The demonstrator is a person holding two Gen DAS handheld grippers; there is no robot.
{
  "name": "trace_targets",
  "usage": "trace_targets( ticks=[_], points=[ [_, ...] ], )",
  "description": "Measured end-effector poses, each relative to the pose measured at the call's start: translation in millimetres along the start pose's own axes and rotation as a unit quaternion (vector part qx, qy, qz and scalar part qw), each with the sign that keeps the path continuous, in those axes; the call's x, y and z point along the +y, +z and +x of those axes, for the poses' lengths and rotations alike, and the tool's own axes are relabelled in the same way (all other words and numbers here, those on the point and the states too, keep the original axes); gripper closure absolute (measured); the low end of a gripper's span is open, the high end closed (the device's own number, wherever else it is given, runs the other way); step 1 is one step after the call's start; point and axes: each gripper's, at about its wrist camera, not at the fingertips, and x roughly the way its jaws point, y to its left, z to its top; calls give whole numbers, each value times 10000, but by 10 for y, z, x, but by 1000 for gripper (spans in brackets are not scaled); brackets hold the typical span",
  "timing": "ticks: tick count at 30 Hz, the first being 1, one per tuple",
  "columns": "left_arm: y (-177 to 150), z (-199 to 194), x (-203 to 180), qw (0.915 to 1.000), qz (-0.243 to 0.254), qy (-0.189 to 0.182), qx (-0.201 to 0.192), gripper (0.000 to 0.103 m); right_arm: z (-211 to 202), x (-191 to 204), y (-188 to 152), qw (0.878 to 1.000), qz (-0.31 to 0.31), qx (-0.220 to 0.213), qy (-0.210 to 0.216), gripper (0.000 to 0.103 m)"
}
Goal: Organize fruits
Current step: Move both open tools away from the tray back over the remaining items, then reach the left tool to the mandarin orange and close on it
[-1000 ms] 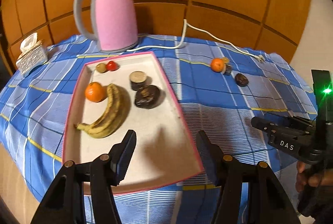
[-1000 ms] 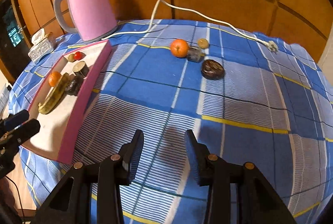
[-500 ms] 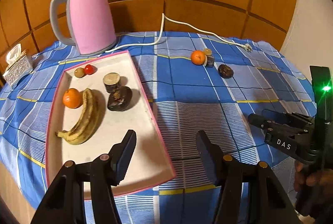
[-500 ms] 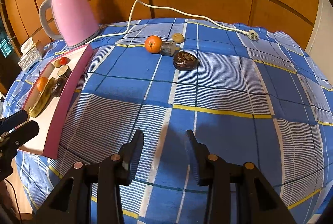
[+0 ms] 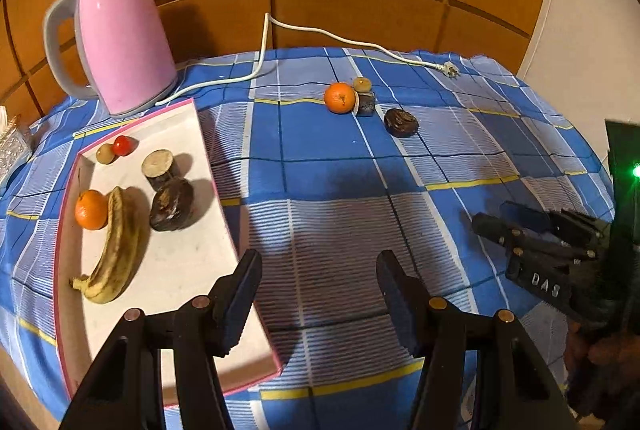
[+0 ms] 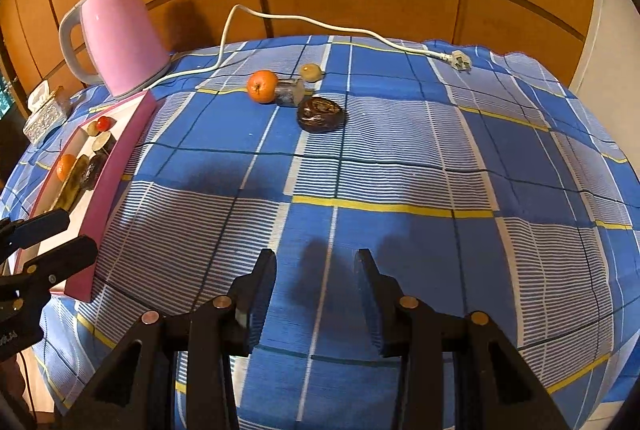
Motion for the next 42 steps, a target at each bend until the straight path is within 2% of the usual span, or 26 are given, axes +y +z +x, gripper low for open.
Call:
trace_targets(
  ticks=[8, 20, 25, 31, 33, 36, 38, 42],
  points=[
    [170, 62, -102, 9999, 86, -62, -54, 43, 32, -40, -20, 10000, 22, 33, -17, 62],
    [360, 263, -216, 9996, 103, -240, 92, 43, 129, -155, -60, 9998, 108, 145, 16, 62],
    [464, 383, -153, 9983, -155, -490, 274, 43, 190, -185, -94, 9996, 148, 219, 56, 62],
    [708, 512, -43, 9968, -411, -612, 324, 44, 207, -185, -104, 9998, 96, 168, 73, 62],
    [819, 593, 14, 9951, -558, -710, 395, 47, 213, -186, -107, 9998, 90, 153, 90, 62],
    [991, 743, 103, 9916, -819, -866, 502, 59, 213, -188, -113, 9998, 68, 138, 113, 62],
    [1106, 861, 150, 9899, -936, -896, 568, 72, 217, -192, -113, 9998, 41, 128, 130, 62],
    [1307, 1066, 242, 9818, -1363, -1139, 669, 74, 223, -192, -122, 9998, -3, 90, 154, 62]
  ],
)
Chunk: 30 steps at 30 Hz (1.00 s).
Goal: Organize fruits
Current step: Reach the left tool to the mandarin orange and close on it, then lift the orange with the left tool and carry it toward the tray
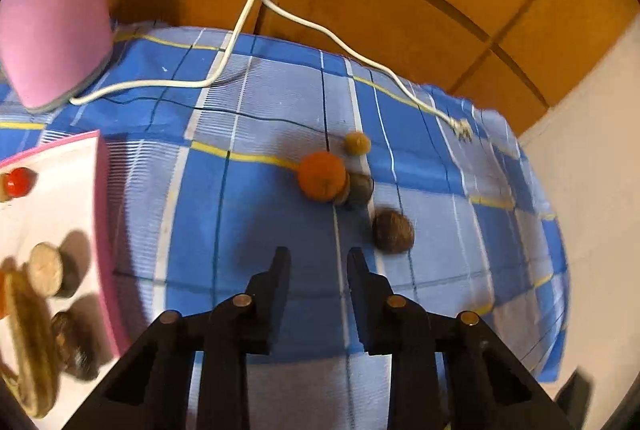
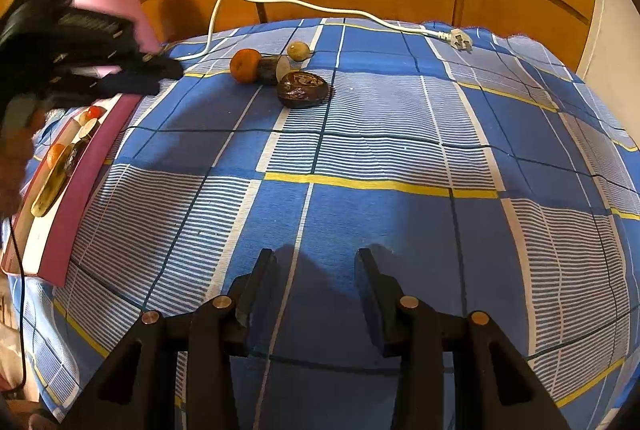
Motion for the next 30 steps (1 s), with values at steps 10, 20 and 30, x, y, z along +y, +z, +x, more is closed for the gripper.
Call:
trace_targets(
  ticks=[10, 20, 30],
  points=[
    [525, 480, 7, 9997, -201, -43, 148, 60, 21, -5, -1, 9999, -112, -85, 66, 61],
    [655, 865, 25, 9991, -300, 65, 301, 57, 22, -3, -11, 9997, -174, -172, 94, 60],
    [486, 721, 94, 9989, -281, -295, 239, 65, 32, -11, -10, 9998, -139, -148, 92, 60]
  ],
)
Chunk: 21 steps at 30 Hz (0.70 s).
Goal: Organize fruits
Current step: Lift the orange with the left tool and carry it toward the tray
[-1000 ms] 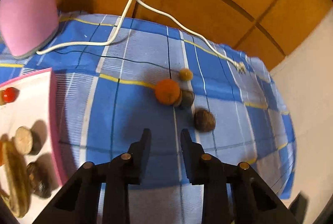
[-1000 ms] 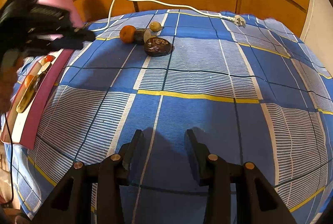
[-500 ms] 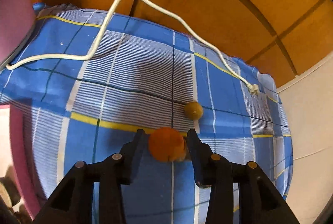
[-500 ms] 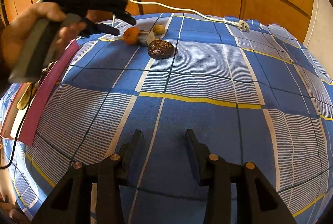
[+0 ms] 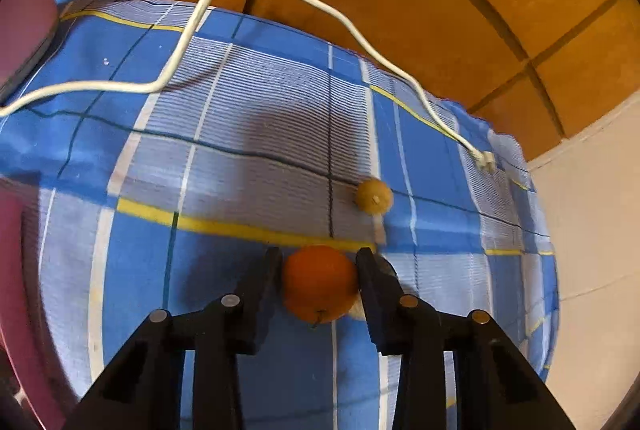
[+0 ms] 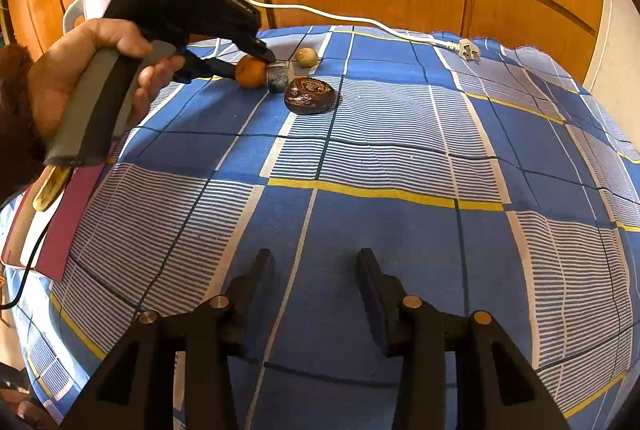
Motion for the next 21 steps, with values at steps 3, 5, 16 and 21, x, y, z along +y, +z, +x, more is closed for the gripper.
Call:
trace_targets(
  ticks=[3, 5, 16, 21],
  points=[
    [-148, -198, 10, 9999, 122, -37, -110, 65, -3, -1, -3, 10000, 24, -1, -2, 60],
    [-286, -355, 3, 9995, 276, -22, -173, 65, -4, 4, -3, 10000, 17, -3, -6, 60],
    [-1334, -618, -193, 9829, 1577, 931, -210, 65, -12, 12, -15, 10000, 19, -7, -55, 59],
    [-1486, -548, -209, 9811, 1613, 1013, -336, 62, -11, -9, -6, 9999, 107, 22, 3, 59]
  ],
)
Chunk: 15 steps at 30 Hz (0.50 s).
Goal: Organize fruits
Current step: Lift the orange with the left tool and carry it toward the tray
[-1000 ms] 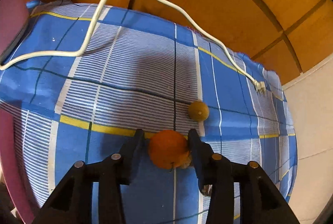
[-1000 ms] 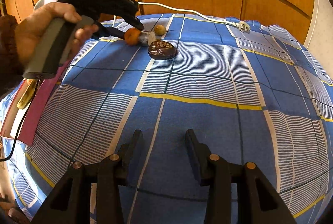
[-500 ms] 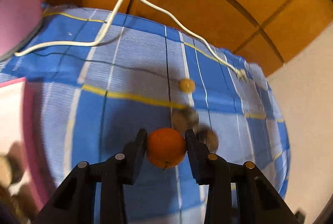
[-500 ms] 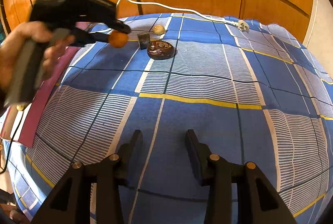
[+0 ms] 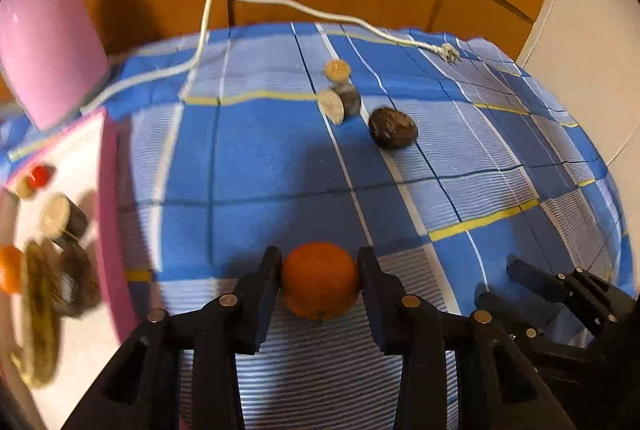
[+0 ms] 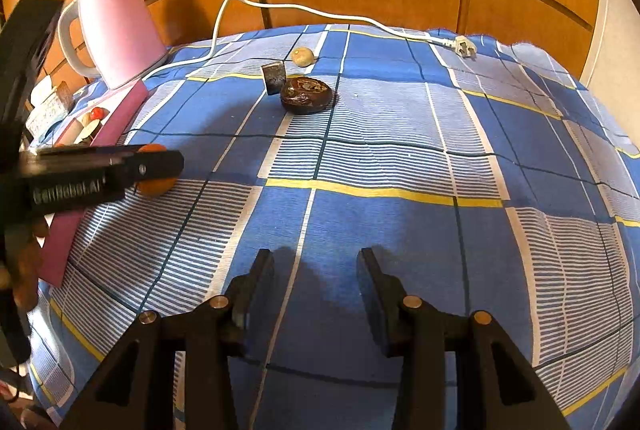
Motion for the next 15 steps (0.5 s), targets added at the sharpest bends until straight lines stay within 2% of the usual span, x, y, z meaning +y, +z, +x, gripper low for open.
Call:
trace_targets(
  ticks=[1, 4, 10, 15],
  points=[
    [-28, 16, 5, 10000, -59, -52, 11, 62, 1, -2, 1, 10000, 20, 0, 16, 56],
    [-67, 27, -76, 9998, 65, 89, -181, 62, 16, 27, 7, 9999, -63, 45, 71, 50],
    [-107, 35, -54, 9994, 58, -19, -343, 62, -21, -33, 67, 9995, -18, 267, 187, 51],
    [-139, 23, -17, 9989, -40, -115, -451, 62, -176, -155, 373, 9998, 20, -26, 219, 51]
  ],
)
